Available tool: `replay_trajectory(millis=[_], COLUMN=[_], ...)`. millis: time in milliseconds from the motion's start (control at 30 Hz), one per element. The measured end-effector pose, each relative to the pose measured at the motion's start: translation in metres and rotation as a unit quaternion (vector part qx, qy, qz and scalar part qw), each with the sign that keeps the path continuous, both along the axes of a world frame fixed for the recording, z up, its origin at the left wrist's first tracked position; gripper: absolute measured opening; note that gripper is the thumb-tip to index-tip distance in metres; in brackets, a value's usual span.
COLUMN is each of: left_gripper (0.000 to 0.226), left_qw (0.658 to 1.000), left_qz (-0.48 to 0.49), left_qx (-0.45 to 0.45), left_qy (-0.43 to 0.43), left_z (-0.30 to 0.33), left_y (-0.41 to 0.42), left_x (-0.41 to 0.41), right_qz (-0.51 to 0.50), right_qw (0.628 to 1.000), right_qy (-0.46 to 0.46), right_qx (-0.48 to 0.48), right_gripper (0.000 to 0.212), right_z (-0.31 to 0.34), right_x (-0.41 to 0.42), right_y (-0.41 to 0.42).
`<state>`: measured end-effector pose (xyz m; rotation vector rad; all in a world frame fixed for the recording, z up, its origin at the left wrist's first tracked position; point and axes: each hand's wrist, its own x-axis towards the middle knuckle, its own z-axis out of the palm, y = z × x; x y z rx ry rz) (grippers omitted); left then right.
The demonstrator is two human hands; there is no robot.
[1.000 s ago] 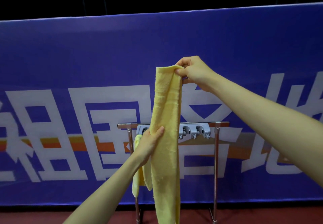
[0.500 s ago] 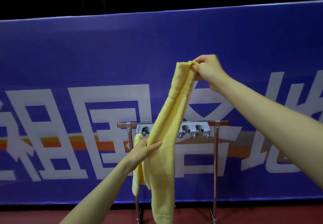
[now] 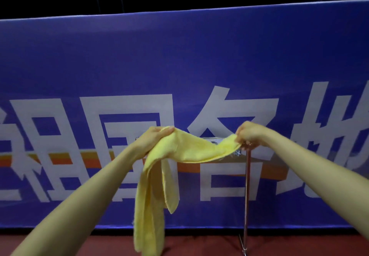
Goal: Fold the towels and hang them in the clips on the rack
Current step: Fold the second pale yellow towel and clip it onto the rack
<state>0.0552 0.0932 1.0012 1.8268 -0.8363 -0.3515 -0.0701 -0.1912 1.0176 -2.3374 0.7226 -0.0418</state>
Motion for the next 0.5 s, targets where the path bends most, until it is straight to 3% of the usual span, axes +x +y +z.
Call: replay_trajectory(millis=[100, 167, 233, 300, 367, 500], left_gripper=[0.034, 0.030, 0.020, 0.012, 0.011, 0.022], left_qw=[0.997, 0.991, 0.986, 0.980, 0.975, 0.963], left_qz=[-0.041, -0.064, -0.073, -0.069, -0.071, -0.122], left_qx=[0.058, 0.101, 0.131, 0.161, 0.175, 0.196], left_qy=[-0.037, -0.055, -0.074, -0.096, -0.118, -0.140], left_z=[0.023, 0.037, 0.047, 0.052, 0.053, 0.058], left_y=[-0.001, -0.005, -0.011, -0.018, -0.023, -0.024], left_x=[0.002, -0.001, -0.004, -0.004, -0.006, -0.012], right_qz=[0.060, 0.081, 0.099, 0.124, 0.158, 0.211], right_qw=[0.989, 0.990, 0.990, 0.966, 0.946, 0.929], right_qy=[0.094, 0.035, -0.102, -0.206, -0.245, -0.241], right_qx=[-0.093, -0.111, -0.009, 0.097, 0.145, 0.187], right_gripper=[0.008, 0.009, 0.011, 0.017, 0.022, 0.027], right_z=[-0.018, -0.029, -0.031, -0.027, -0.025, -0.026], right_x=[-0.007, -0.006, -0.007, -0.010, -0.012, -0.008], right_y=[0.010, 0.018, 0.032, 0.054, 0.074, 0.101])
